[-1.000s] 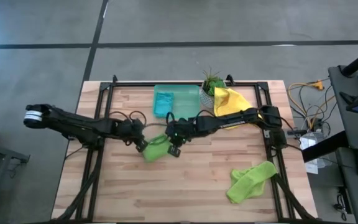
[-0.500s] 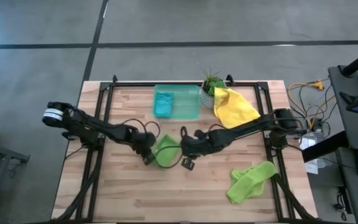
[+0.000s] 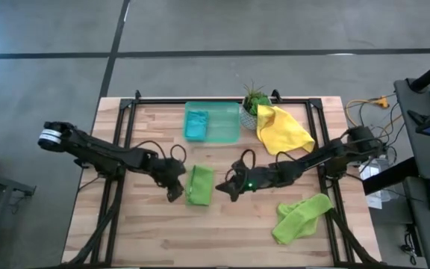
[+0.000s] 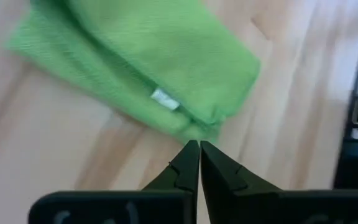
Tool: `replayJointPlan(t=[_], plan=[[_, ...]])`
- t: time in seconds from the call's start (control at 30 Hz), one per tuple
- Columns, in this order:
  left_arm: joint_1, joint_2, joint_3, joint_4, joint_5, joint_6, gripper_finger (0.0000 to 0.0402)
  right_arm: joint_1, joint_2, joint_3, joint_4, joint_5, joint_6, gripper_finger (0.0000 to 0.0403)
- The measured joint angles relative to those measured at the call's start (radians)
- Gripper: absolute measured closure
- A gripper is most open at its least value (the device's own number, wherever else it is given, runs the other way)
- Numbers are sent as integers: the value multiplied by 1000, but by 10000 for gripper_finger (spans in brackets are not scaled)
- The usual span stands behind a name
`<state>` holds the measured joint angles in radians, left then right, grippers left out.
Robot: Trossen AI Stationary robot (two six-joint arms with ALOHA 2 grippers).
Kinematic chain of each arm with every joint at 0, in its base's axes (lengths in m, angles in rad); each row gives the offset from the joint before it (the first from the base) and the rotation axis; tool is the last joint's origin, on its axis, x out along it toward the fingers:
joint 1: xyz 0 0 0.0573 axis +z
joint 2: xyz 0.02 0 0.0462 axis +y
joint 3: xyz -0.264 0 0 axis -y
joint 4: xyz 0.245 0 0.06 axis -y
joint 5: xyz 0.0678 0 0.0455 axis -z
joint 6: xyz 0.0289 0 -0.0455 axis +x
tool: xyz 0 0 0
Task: Fold microfiber towels
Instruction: Put the folded green microfiber towel into the blue bin
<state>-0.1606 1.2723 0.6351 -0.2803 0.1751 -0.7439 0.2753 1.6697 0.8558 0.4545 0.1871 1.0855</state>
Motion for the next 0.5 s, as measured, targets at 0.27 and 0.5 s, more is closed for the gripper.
replayJointPlan(t=[0.27,0.5], plan=[[-11,-27,-59,-32,-134,51,401,-7,180,189,-96,-2,13,394],[-40,6,-133,49,-139,64,401,-22,339,425,-235,-49,-91,394]])
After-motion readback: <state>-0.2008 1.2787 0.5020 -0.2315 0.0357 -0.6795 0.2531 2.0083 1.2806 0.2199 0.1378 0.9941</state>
